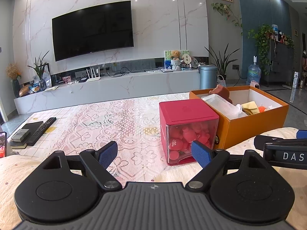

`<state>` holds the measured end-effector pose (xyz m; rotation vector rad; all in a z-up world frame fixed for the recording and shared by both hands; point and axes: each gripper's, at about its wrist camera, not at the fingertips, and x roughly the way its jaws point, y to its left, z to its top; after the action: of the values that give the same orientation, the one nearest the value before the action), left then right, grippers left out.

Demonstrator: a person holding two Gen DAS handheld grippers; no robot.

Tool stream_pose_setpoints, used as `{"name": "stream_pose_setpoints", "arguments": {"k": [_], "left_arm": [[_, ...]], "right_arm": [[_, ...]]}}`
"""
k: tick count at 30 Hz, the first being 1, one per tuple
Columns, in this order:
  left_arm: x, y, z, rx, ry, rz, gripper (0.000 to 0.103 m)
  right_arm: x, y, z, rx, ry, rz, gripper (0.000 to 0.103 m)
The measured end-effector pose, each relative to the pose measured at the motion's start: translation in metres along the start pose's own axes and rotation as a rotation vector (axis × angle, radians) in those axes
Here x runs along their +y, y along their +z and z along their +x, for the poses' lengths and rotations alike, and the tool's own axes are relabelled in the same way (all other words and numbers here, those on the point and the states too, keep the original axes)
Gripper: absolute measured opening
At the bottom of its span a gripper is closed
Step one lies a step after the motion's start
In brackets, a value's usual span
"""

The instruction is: Organize soft objects

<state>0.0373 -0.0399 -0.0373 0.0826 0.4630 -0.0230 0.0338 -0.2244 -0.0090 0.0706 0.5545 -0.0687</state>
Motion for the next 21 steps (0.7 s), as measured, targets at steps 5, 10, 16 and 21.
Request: {"name": "stream_pose_setpoints", "arguments": {"k": [5, 10, 16, 21], "left_arm": [[0.0006, 0.0001, -0.0011, 0.006, 0.001, 0.001, 0.101], [0.001, 0.0005, -0.0006, 0.008, 0.0, 0.002, 0.101], [0.002, -0.0002, -0.0001, 0.012, 0.001, 0.003, 0.101], [0.0017, 0.0, 0.0002, 0.013, 0.002, 0.003, 0.101]], "right_arm": [[0.0006, -0.0005, 0.0, -0.001, 0.0, -0.006, 0.1], [0.001, -0.0009, 0.0007, -0.002, 0.001, -0.013, 0.1], [0.0021, -0.0015, -0.0001, -0.003, 0.001, -0.019, 0.1], [0.0025, -0.0014, -0.0002, -0.004, 0.001, -0.021, 0.1]]}}
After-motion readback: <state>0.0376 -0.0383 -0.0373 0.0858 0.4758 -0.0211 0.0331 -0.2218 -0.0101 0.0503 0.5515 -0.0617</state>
